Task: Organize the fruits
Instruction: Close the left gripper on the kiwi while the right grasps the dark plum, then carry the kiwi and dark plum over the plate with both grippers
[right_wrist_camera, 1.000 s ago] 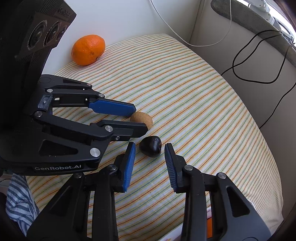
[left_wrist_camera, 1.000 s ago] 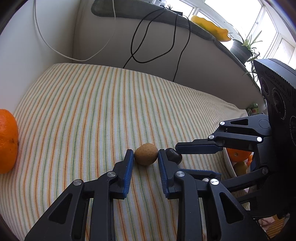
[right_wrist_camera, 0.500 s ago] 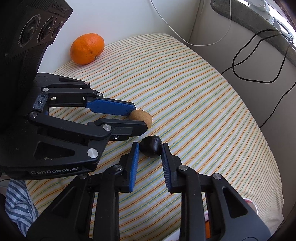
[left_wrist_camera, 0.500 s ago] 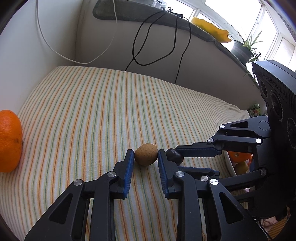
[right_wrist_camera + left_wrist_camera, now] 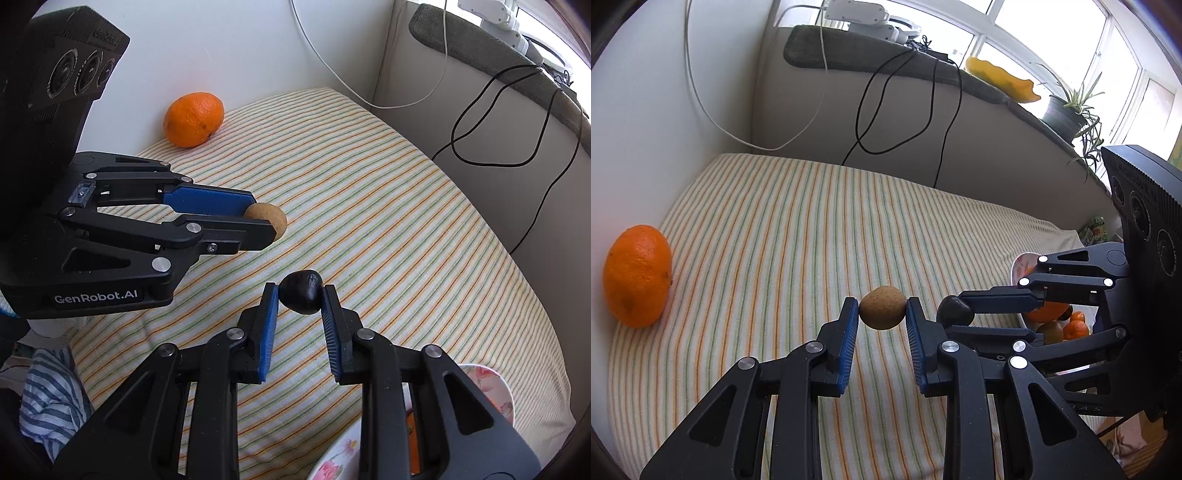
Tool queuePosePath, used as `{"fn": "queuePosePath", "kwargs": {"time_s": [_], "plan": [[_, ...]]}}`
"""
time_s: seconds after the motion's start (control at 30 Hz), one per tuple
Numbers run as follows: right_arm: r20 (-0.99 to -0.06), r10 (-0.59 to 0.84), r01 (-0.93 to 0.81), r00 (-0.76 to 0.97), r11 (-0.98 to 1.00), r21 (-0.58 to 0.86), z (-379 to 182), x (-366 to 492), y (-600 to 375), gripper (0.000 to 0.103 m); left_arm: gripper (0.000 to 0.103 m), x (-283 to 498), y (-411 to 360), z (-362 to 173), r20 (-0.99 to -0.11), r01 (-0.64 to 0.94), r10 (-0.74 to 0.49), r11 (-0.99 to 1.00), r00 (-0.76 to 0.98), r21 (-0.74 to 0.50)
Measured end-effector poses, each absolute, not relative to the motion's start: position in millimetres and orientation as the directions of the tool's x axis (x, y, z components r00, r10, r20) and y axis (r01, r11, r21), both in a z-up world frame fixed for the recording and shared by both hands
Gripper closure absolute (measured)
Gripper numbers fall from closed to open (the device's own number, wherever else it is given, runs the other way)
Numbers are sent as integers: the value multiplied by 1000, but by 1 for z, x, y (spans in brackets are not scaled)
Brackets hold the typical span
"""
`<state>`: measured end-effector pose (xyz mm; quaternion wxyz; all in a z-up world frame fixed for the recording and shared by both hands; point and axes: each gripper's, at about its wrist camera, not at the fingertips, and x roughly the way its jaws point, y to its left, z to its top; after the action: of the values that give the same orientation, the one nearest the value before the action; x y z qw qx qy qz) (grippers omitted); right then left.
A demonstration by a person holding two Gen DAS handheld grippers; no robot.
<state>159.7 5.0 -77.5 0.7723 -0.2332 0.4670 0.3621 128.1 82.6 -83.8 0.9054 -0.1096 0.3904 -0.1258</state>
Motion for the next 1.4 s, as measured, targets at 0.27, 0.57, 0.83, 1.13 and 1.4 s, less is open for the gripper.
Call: {"fn": "queuePosePath", "kwargs": {"time_s": [0.27, 0.57, 0.83, 1.13, 1.4], "plan": [[-857, 393, -764, 334, 645, -2, -50, 143, -17, 78, 78, 110, 70, -69, -652, 170, -328, 940, 683, -295], [-809, 439, -724, 390, 689, 24, -19, 127, -61, 78, 78, 93, 44, -51, -625, 231, -367, 928, 689, -291], [-781, 438, -666, 446, 745, 38, -2, 120, -108, 78, 78, 89, 11, -50, -614, 296, -419, 908, 669, -298], [-774, 418, -606, 476, 793, 55, -3, 115, -153, 78, 78, 82, -25, -56, -616, 361, -473, 880, 630, -307], [-782, 403, -577, 476, 814, 68, -16, 114, -172, 78, 78, 78, -52, -63, -626, 397, -503, 862, 596, -315]]}}
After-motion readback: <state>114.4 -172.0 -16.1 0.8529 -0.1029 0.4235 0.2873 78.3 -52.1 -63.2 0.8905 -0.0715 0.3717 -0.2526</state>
